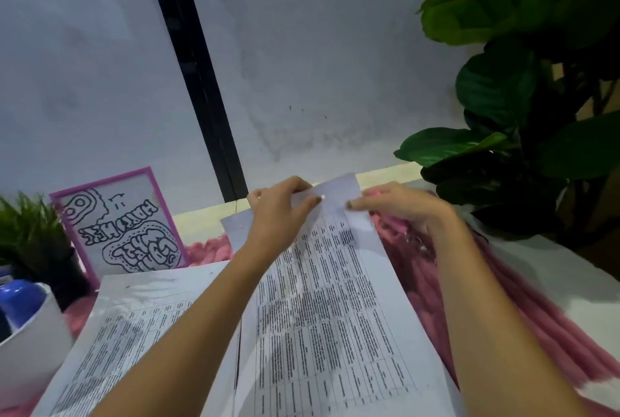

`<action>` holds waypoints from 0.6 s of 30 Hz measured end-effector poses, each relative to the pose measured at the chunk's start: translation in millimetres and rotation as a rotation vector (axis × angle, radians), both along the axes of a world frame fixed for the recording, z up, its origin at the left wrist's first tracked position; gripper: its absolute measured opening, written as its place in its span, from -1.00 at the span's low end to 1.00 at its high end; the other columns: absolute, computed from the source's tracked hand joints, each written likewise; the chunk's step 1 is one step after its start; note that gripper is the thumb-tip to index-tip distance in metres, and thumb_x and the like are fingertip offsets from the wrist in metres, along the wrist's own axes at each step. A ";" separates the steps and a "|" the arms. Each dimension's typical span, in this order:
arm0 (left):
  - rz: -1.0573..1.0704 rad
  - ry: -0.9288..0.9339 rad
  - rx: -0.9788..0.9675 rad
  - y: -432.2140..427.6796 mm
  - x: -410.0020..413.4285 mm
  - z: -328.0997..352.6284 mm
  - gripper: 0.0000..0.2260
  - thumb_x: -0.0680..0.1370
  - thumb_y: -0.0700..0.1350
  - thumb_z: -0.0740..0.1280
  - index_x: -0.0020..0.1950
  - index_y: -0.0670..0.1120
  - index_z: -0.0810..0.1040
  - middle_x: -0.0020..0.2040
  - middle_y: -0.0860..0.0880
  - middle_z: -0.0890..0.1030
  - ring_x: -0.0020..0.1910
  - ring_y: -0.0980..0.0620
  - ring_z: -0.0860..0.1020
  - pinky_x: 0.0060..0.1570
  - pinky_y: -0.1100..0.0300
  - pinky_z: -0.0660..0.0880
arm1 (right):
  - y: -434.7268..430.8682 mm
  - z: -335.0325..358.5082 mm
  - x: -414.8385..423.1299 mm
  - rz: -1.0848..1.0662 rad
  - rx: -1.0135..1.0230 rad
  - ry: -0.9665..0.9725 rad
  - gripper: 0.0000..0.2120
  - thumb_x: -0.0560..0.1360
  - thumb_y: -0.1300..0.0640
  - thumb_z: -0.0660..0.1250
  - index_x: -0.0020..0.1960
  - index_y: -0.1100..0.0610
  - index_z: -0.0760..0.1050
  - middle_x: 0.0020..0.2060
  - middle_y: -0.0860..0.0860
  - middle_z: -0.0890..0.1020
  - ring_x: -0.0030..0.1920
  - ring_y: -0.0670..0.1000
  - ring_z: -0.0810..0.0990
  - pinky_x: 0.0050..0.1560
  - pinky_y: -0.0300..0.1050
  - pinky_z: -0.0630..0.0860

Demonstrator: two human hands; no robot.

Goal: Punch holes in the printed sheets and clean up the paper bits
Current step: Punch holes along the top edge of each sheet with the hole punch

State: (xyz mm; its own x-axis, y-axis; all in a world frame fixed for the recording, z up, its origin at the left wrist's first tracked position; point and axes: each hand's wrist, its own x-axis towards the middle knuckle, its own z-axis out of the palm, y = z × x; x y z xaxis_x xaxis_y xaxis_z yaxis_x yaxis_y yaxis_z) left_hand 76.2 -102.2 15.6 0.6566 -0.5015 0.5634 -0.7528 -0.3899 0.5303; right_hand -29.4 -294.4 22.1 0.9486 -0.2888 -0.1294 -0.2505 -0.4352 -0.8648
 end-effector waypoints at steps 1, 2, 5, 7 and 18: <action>0.011 -0.018 -0.012 2.4 0.2 10.4 -0.88 0.53 0.09 0.39 -0.07 0.06 0.57 -0.21 0.21 0.56 -0.08 0.04 0.56 0.26 0.01 0.22 | 0.4 -1.2 -1.8 0.037 0.014 0.039 -0.56 0.29 -0.18 0.54 -0.19 0.17 0.53 -0.45 0.07 0.47 -0.48 -0.01 0.30 -0.38 -0.11 0.38; 0.033 -0.064 -0.026 5.2 1.5 20.3 -0.86 0.52 0.09 0.40 -0.03 0.04 0.59 -0.16 0.21 0.57 -0.03 0.06 0.56 0.29 0.01 0.18 | -1.4 -1.8 0.7 0.021 0.016 0.025 -0.64 0.34 -0.04 0.55 -0.26 0.17 0.46 -0.49 0.04 0.42 -0.53 -0.03 0.24 -0.43 -0.16 0.27; 0.195 -0.269 -0.136 20.9 4.1 38.9 -0.59 0.50 0.07 0.42 0.31 0.01 0.47 0.25 0.07 0.51 0.35 0.01 0.40 0.44 -0.11 0.05 | 2.1 4.7 9.8 -0.124 0.096 -0.146 -0.79 0.39 0.17 0.49 -0.14 0.29 0.53 -0.43 0.11 0.45 -0.53 0.02 0.30 -0.44 -0.13 0.25; 0.310 -0.138 -0.311 38.7 0.6 37.7 -0.27 0.47 0.12 0.43 0.53 -0.01 0.17 0.51 -0.02 0.25 0.52 -0.04 0.18 0.48 -0.11 0.00 | 7.2 11.9 9.0 -0.246 0.179 -0.280 -0.83 0.43 0.21 0.45 -0.11 0.31 0.55 -0.34 0.15 0.51 -0.51 0.00 0.38 -0.44 -0.14 0.31; 0.038 0.721 -0.389 76.9 -31.6 -13.3 -0.80 0.60 -0.18 0.31 0.21 -0.12 0.41 0.15 -0.07 0.55 0.10 0.00 0.54 -0.06 0.28 0.46 | 63.1 55.3 -36.2 -0.273 0.137 -0.667 -0.90 0.55 0.19 0.34 -0.03 0.03 0.60 -0.07 0.04 0.71 -0.02 0.10 0.69 0.09 0.11 0.59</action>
State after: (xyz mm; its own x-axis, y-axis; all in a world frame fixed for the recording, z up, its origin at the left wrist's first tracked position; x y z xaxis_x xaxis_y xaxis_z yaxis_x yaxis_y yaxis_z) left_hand 44.6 -25.3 2.2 0.9365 -0.3273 0.1259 -0.1657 -0.0967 0.9814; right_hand -65.7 -231.2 77.4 0.7349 -0.5486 0.3988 0.2646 -0.3096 -0.9133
